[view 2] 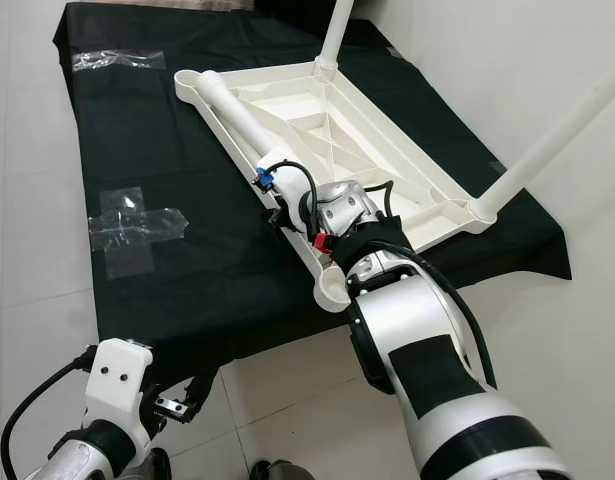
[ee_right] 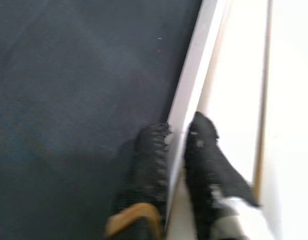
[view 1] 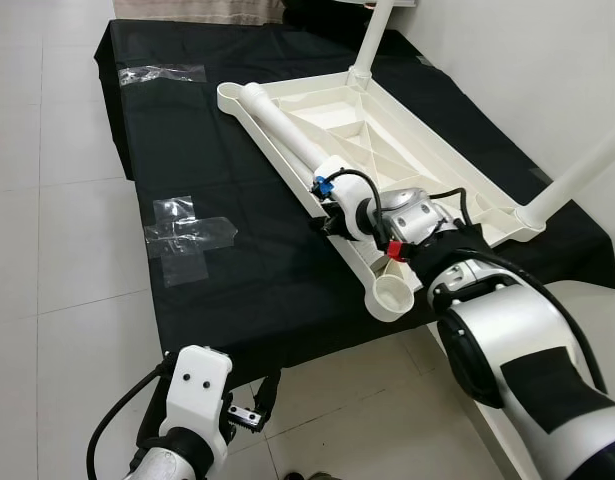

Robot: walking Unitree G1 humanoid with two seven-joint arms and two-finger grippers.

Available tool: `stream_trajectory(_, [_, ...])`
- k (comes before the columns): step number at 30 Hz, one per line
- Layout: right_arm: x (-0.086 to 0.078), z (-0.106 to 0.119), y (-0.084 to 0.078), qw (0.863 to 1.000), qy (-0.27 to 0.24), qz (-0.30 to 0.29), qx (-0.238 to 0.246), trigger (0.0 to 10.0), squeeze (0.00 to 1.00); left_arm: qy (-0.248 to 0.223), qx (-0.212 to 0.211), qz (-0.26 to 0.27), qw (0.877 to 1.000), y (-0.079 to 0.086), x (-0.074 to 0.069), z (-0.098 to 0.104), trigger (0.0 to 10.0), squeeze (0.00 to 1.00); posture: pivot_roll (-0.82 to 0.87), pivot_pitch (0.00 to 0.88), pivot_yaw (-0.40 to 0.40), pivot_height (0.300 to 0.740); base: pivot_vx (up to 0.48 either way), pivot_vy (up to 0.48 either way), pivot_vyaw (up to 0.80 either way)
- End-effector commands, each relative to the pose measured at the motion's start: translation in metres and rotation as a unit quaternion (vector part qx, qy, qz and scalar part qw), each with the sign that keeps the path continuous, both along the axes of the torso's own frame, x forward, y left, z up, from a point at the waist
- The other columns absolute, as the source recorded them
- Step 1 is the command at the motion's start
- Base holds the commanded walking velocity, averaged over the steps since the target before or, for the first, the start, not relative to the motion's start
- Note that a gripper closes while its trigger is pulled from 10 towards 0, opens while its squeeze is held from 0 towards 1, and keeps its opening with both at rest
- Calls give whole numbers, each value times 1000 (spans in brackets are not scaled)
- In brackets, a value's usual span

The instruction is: Building children table

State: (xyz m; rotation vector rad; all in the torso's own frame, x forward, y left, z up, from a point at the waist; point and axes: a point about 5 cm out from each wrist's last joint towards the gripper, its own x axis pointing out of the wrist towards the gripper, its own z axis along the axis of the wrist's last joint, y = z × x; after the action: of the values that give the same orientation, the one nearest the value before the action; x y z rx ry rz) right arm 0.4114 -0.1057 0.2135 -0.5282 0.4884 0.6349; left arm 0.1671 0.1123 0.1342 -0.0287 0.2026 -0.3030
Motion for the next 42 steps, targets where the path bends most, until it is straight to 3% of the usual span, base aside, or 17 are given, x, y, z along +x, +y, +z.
stream_trajectory(1, [-14,-46,-10,995,97,-11,-12,0,0,6,-4,-5,1000,-4,-3,0,10000,0,59,244,-229,740,0,0,0])
stream_trajectory(7, [-13,-44,-11,996,92,-12,-14,0,0,7,-3,-6,1000,-4,-3,0,10000,0,60,243,-230,740,0,0,0])
stream_trajectory(13, [-15,-42,-9,994,101,38,-26,0,0,9,-3,-6,1000,-3,-5,0,10000,0,67,228,-229,740,0,0,0])
stream_trajectory(15, [-20,-47,-10,985,127,101,-58,0,0,10,-2,-6,1000,-3,-5,-1,10000,0,72,223,-229,740,0,0,0])
stream_trajectory(16, [-20,-47,-10,985,127,101,-58,0,0,10,-2,-6,1000,-3,-5,-1,10000,0,72,223,-229,740,0,0,0])
stream_trajectory(17, [-25,-52,-16,972,151,155,-95,0,0,10,-1,-7,1000,-4,-5,-1,10000,0,70,222,-228,740,0,0,0])
stream_trajectory(19, [-27,-53,-18,965,161,174,-110,0,0,10,-1,-7,1000,-4,-6,-1,10000,0,70,222,-228,740,0,0,0])
stream_trajectory(21, [-30,-53,-27,950,172,214,-148,0,0,11,0,-8,1000,-3,-6,-2,10000,0,68,221,-227,740,0,0,0])
stream_trajectory(27, [-30,-49,-38,935,164,248,-192,0,0,11,0,-8,1000,-3,-5,-2,10000,0,67,222,-225,740,0,0,0])
stream_trajectory(31, [-31,-48,-54,914,151,276,-257,0,0,10,1,-8,1000,-3,-5,-1,10000,0,69,222,-225,740,0,0,0])
stream_trajectory(35, [-32,-45,-61,905,153,289,-273,0,0,9,1,-7,1000,-3,-5,-1,10000,0,68,223,-224,740,0,0,0])
stream_trajectory(36, [-30,-42,-59,914,147,277,-258,1725,0,9,1,-7,1000,-3,-5,-1,10000,0,68,221,-226,740,0,0,0])
stream_trajectory(37, [-28,-39,-56,926,139,261,-234,6667,0,9,1,-7,1000,-3,-5,-1,10000,0,67,220,-226,740,0,0,0])
stream_trajectory(38, [-25,-35,-50,943,133,236,-192,10000,0,10,1,-7,1000,-3,-5,-2,10000,0,67,220,-226,740,0,0,0])
stream_trajectory(39, [-25,-35,-50,943,133,236,-192,10000,0,10,1,-7,1000,-3,-5,-2,10000,0,67,220,-226,740,0,0,0])
stream_trajectory(40, [-21,-27,-40,966,125,194,-119,10000,0,10,1,-7,1000,-3,-5,-2,10000,0,67,220,-226,740,0,0,0])
stream_trajectory(42, [-19,-24,-36,973,122,177,-90,10000,0,10,1,-7,1000,-3,-5,-2,10000,0,67,220,-226,740,0,0,0])
